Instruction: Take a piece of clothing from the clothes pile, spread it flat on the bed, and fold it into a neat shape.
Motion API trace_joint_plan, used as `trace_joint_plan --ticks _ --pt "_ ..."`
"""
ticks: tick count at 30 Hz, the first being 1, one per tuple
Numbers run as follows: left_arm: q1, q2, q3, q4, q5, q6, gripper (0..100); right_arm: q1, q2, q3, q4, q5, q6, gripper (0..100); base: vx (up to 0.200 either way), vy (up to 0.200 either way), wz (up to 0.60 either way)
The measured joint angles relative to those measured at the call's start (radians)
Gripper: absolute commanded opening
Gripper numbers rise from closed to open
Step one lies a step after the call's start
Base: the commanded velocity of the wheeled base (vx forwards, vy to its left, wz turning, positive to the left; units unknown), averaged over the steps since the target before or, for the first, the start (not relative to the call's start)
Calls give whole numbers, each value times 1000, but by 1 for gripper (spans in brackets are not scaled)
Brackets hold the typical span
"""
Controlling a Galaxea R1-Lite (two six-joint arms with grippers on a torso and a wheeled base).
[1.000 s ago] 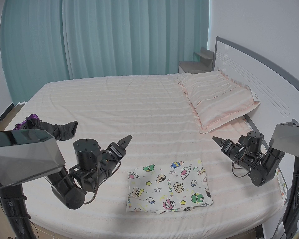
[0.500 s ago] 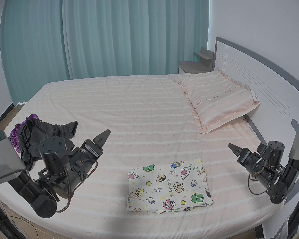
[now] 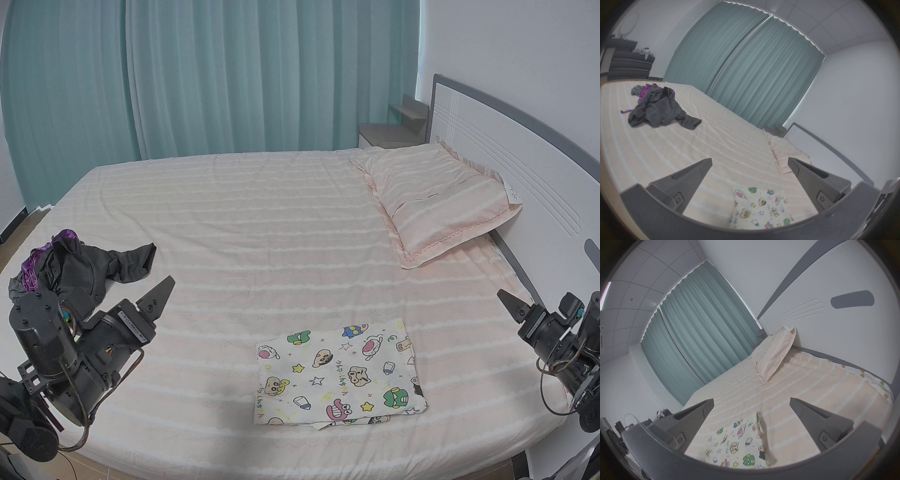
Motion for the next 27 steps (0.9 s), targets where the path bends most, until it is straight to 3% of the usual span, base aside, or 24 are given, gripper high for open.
trace_joint_plan --ticks 18,27 --pt "-6 -614 -43 831 86 91 100 1 -644 2 734 13 -132 100 0 0 0" --pt "22 -851 -82 1050 132 116 100 1 -934 2 954 14 -264 100 0 0 0"
